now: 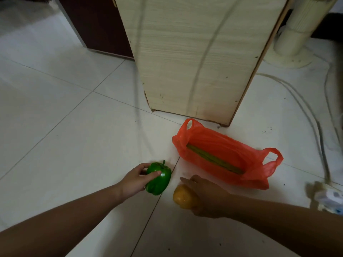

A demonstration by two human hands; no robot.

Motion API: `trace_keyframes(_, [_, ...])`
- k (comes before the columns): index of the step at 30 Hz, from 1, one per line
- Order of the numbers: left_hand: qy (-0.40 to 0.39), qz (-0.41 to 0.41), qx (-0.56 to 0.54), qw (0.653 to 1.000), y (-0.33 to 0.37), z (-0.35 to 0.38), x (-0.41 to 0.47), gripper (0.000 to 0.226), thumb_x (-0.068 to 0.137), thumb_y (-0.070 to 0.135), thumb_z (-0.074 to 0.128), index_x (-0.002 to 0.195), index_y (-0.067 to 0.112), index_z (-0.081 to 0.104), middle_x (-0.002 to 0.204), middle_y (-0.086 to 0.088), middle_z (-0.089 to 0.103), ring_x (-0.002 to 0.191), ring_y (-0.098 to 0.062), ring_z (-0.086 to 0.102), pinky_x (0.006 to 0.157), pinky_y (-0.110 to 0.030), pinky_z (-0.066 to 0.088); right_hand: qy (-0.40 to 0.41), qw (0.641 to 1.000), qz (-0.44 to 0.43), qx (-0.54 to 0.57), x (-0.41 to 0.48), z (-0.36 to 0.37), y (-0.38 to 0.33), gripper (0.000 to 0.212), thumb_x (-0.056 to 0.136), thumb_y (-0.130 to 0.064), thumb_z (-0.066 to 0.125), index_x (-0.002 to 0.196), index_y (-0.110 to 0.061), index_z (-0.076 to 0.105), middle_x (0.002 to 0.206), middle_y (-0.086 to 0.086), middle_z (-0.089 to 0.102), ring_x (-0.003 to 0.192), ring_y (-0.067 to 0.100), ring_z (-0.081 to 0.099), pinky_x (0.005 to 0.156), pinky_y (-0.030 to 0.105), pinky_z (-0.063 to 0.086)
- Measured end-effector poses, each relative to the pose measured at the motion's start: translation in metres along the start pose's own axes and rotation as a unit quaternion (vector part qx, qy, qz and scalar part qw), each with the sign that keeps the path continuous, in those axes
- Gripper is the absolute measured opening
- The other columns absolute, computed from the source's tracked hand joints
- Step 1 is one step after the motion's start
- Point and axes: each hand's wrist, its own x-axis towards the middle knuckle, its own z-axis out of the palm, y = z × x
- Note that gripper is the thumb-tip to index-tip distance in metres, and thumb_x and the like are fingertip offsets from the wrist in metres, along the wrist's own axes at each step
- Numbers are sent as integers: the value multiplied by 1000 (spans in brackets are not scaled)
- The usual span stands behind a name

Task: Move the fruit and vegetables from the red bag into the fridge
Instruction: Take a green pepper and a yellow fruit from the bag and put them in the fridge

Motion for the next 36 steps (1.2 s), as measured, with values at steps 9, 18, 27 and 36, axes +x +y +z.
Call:
trace_keyframes(9, [-14, 81, -23, 996, 101, 3, -2, 35, 87, 39, 60, 119, 26, 52, 114, -3, 61, 101, -13, 61, 80, -28, 54, 198, 967, 70, 146, -56, -125, 14, 79, 73, -46, 73, 137, -37, 29, 128, -12, 40, 115, 9, 43, 98, 28, 40])
trace_keyframes(18, [-28, 104, -116, 987, 255, 11, -108, 39, 85, 40, 62, 121, 24, 55, 116, -4, 64, 105, -14, 63, 83, -32, 56, 306, 897, 102, 303, -146, -265, -32, 77, 65, -37, 81, 131, -32, 42, 121, -12, 49, 101, 8, 56, 80, 30, 55])
trace_keyframes(27, [-9, 110, -206, 972, 447, -45, -338, 30, 88, 39, 58, 117, 30, 58, 118, 0, 64, 107, -12, 62, 82, -29, 56, 305, 870, 93, 377, -306, -467, -188, 77, 70, -31, 79, 135, -31, 38, 123, -12, 47, 102, 7, 55, 66, 15, 49])
trace_keyframes(36, [80, 146, -262, 950, 567, -149, -534, 29, 89, 38, 57, 117, 32, 58, 115, 5, 65, 102, -7, 62, 70, -19, 54, 277, 892, 35, 357, -387, -634, -348, 60, 79, -34, 71, 130, -36, 39, 113, -19, 46, 97, 5, 55, 61, 15, 50])
